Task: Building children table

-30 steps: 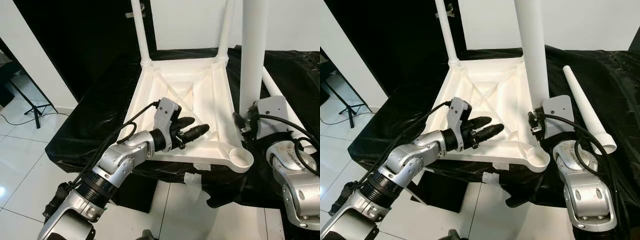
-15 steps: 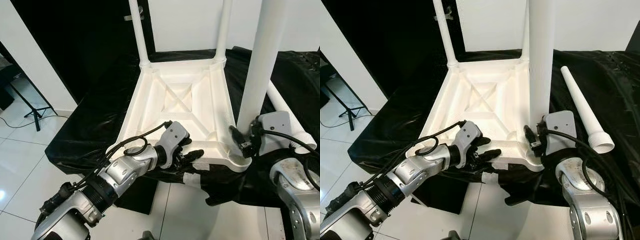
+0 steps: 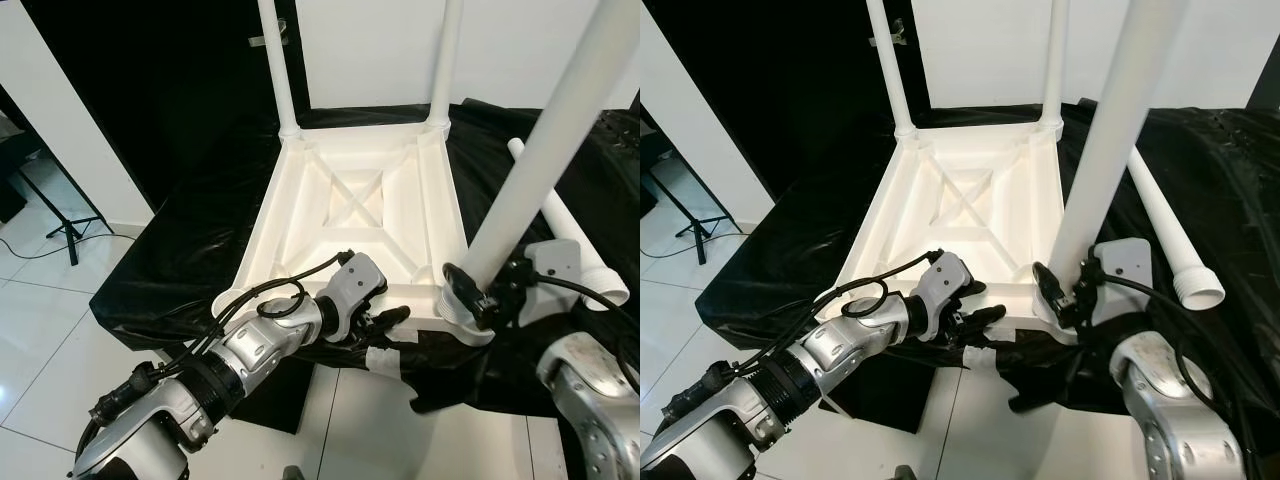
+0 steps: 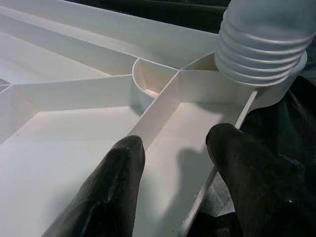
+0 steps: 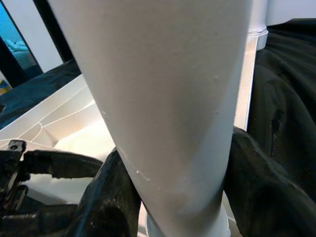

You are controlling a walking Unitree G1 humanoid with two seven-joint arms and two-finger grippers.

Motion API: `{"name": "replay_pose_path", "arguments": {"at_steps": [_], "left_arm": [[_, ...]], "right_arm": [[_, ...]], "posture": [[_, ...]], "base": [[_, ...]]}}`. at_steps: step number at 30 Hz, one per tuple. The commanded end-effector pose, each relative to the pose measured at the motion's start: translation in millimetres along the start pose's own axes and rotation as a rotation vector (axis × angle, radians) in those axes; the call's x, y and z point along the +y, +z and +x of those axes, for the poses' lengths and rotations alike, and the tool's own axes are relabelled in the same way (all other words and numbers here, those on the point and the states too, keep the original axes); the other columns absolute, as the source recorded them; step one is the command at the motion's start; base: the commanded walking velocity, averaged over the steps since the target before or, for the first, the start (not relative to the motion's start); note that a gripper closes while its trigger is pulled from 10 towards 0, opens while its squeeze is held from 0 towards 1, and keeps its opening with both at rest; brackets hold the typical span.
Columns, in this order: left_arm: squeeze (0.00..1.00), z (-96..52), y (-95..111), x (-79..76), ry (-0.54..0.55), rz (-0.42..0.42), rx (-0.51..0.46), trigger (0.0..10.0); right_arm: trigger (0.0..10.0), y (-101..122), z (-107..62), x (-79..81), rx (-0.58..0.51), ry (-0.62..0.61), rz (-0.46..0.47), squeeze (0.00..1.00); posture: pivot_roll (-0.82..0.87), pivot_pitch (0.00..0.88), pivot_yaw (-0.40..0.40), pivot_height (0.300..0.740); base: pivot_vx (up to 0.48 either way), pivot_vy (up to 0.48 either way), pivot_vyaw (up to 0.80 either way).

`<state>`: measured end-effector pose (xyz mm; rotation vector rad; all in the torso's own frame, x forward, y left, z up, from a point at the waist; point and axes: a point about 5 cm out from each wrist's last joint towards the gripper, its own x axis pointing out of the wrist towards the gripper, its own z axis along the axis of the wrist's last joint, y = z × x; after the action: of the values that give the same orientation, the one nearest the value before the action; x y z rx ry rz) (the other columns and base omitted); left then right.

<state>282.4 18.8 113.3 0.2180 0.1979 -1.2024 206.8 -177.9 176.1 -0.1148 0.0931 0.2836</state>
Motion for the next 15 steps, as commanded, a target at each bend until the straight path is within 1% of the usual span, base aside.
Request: {"name": "replay_pose_path", "arguments": {"at_steps": [1,4,6,7,8,10,15], "left_arm": [[0.00,-7.9,-1,-28.1,-0.621,0.040,0.023,10.0],[0.00,-6.4,0,-28.4,-0.617,0.042,0.020,10.0],[0.00,-6.4,0,-28.4,-0.617,0.042,0.020,10.0],[0.00,-5.9,0,-28.6,-0.620,0.046,0.021,10.0],[0.00,-5.9,0,-28.6,-0.620,0.046,0.021,10.0],[0.00,-3.0,-1,-30.8,-0.634,0.060,0.027,10.0],[0.00,2.8,-2,-32.6,-0.637,0.078,0.037,10.0]], "right_arm": [[10.0,-21,-2.5,-1.8,0.113,-0.002,0.033,0.00],[10.0,-26,-10.5,-3.2,0.132,-0.026,0.043,0.00],[10.0,-26,-10.5,-3.2,0.132,-0.026,0.043,0.00],[10.0,-29,-14.6,-3.8,0.140,-0.039,0.047,0.00],[10.0,-29,-14.6,-3.8,0.140,-0.039,0.047,0.00],[10.0,-32,-21.9,-6.8,0.156,-0.072,0.040,0.00],[10.0,-32,-24.9,-10.7,0.160,-0.089,0.037,0.00]], "posture": [[0.00,0.000,0.086,0.740],[0.00,0.000,0.086,0.740],[0.00,0.000,0.086,0.740],[-0.01,0.000,0.089,0.740],[-0.01,0.000,0.089,0.740],[-0.04,0.000,0.099,0.740],[-0.04,0.000,0.098,0.740]], "base": [[0.000,0.000,0.00],[0.000,0.000,0.00],[0.000,0.000,0.00],[0.000,0.000,0.00],[0.000,0.000,0.00],[0.000,0.000,0.00],[0.000,0.000,0.00]]}}
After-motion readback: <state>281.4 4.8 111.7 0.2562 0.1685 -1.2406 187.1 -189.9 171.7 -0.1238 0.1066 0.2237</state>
